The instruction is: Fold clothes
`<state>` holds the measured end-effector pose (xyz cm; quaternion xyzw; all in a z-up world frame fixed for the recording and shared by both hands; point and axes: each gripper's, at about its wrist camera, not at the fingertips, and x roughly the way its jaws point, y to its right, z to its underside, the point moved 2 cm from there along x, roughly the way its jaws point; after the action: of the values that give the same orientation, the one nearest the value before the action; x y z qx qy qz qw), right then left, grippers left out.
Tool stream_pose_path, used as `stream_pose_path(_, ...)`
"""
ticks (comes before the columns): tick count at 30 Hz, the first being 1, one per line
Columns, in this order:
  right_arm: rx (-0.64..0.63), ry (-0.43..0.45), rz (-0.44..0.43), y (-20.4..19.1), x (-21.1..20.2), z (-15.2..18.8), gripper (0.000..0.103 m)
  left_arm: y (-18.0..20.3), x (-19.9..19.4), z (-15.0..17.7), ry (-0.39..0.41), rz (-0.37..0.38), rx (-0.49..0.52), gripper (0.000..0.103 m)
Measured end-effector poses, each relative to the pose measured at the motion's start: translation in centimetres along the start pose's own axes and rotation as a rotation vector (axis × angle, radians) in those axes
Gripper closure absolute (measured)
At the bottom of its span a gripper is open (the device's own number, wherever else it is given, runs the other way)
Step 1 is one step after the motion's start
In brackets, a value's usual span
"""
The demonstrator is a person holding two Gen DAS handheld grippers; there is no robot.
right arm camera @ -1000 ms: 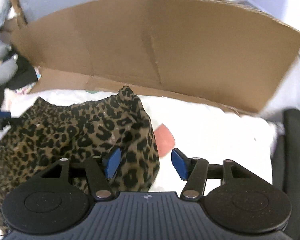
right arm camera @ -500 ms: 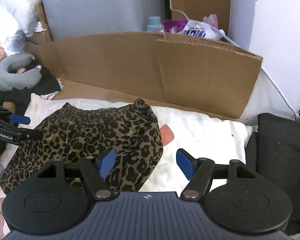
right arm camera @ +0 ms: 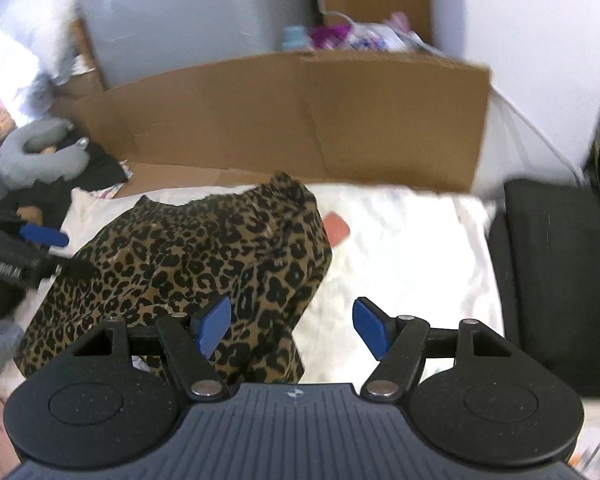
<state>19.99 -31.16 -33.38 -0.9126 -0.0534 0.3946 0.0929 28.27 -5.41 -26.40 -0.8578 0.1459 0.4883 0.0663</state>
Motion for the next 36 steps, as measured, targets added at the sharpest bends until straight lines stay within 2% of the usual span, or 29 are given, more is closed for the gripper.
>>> stream_pose_path(3,-0.001,-0.026,-0.020,-0.2,0.2,1.3,0.030,0.9,0.0,0.4,0.010,0.032,0.011,0.017)
stream_pose_path(10,-0.005,-0.063,-0.013,0.3,0.7,4.7,0.030,2.1,0.3,1.3,0.026,0.090,-0.045,0.017)
stream_pose_path(15,-0.063,-0.076,-0.024,0.7,1.4,6.1,0.030,3.0,0.3,1.7,0.040,0.154,-0.047,0.017)
stream_pose_path(20,-0.095,-0.074,-0.017,0.8,2.1,6.7,0.031,5.1,1.3,2.3,0.042,0.197,0.011,0.017)
stream_pose_path(26,-0.041,-0.029,-0.077,0.7,1.9,5.0,0.031,7.4,3.3,2.9,0.036,0.210,0.110,0.018)
stream_pose_path(31,-0.116,-0.047,-0.062,-0.1,4.1,4.9,0.031,8.9,5.2,3.5,0.017,0.220,0.194,0.020)
stream_pose_path(33,-0.127,-0.070,-0.042,0.0,5.2,5.0,0.035,9.3,5.9,4.0,0.007,0.207,0.246,0.020)
stream_pose_path(36,-0.116,-0.091,-0.045,0.7,5.9,5.0,0.053,9.5,6.8,4.6,-0.019,0.195,0.291,0.020)
